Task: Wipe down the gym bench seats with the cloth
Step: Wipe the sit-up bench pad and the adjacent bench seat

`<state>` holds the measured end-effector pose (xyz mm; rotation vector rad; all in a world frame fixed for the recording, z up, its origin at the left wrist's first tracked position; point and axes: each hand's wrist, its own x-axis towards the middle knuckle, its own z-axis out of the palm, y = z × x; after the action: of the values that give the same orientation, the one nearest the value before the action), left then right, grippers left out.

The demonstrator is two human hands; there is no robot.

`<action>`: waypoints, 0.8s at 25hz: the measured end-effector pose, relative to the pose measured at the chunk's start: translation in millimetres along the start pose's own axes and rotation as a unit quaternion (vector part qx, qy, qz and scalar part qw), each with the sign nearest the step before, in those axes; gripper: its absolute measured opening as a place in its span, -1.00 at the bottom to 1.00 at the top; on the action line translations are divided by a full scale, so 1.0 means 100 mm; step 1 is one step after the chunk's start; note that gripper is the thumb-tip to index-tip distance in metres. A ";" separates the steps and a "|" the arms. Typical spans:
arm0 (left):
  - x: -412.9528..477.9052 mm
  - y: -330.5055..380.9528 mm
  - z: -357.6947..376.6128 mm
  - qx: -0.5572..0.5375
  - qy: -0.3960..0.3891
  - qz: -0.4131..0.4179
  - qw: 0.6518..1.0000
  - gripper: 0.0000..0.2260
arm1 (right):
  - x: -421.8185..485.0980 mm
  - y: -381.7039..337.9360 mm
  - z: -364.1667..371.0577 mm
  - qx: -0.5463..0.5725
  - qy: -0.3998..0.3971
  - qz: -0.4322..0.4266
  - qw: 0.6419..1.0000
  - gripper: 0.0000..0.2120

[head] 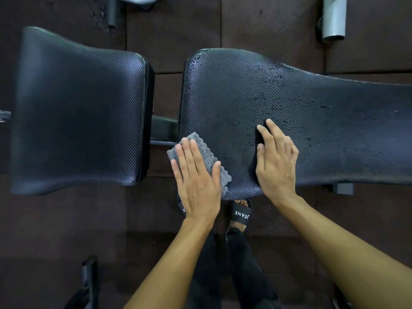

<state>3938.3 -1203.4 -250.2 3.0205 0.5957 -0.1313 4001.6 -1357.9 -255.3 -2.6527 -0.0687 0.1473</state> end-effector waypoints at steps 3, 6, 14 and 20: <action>0.35 0.06 0.00 0.002 0.010 -0.023 1.000 -0.39 | 0.00 0.00 -0.01 -0.003 -0.001 0.004 1.000 -0.59; 0.77 0.22 -0.01 0.009 0.022 -0.017 1.000 -0.41 | 0.00 -0.02 -0.01 -0.013 0.001 0.008 1.000 -0.59; 0.11 0.18 -0.02 0.014 -0.017 0.125 0.992 -0.38 | 0.01 -0.02 -0.04 0.000 -0.011 0.004 1.000 -0.59; 0.09 0.30 -0.04 0.008 -0.026 0.026 0.999 -0.29 | 0.00 -0.04 -0.01 -0.013 0.002 0.017 1.000 -0.59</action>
<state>3958.3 -1227.3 -246.0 3.0346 0.5131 -0.2135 4002.2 -1355.1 -252.2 -2.6807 -0.0237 0.1533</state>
